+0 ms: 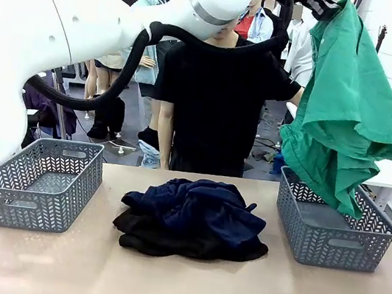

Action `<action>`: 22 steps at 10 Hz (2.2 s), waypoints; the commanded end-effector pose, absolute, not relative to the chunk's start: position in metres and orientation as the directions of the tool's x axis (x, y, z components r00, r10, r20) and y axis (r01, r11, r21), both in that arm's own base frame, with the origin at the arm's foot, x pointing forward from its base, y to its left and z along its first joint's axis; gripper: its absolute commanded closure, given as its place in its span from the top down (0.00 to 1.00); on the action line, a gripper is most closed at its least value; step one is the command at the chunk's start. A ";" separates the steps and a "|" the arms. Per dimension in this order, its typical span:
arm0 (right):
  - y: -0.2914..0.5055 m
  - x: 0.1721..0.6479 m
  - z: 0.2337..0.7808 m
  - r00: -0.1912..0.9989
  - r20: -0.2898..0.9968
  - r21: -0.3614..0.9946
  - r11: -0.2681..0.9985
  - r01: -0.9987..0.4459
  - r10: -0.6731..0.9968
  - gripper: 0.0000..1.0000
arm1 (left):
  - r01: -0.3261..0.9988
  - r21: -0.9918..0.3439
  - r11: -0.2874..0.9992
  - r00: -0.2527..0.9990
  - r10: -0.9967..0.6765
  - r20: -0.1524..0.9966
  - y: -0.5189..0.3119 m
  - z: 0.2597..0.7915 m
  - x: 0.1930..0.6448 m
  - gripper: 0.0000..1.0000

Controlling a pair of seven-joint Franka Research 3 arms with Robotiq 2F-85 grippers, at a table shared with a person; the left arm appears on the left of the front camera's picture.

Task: Sort the tops and bottoms.
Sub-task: Sort the clothes according to human instructions.

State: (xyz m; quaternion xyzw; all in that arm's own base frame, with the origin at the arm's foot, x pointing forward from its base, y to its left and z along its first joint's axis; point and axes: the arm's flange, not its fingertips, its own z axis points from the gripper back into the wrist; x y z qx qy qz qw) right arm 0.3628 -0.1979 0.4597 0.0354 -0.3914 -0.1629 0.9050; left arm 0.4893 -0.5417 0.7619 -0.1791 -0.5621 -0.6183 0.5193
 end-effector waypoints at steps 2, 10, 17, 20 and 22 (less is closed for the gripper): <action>-0.201 0.362 0.457 0.643 0.695 0.197 0.945 0.260 -0.322 1.00 | 0.835 0.518 0.185 -0.396 -0.452 0.799 -0.540 0.759 0.486 0.00; -0.201 0.362 0.457 0.643 0.695 0.197 0.945 0.260 -0.322 1.00 | 0.940 0.332 -0.074 -0.335 -0.380 0.862 -0.635 0.632 0.594 0.00; -0.201 0.362 0.457 0.643 0.695 0.197 0.945 0.260 -0.322 1.00 | 0.937 0.312 -0.154 -0.348 -0.453 0.821 -0.617 0.524 0.551 0.00; -0.201 0.362 0.457 0.643 0.695 0.197 0.945 0.260 -0.322 1.00 | 0.934 0.316 -0.168 -0.357 -0.471 0.807 -0.617 0.519 0.552 0.00; -0.201 0.362 0.457 0.643 0.695 0.197 0.945 0.260 -0.322 1.00 | 0.929 0.368 -0.038 -0.348 -0.429 0.833 -0.630 0.504 0.606 0.00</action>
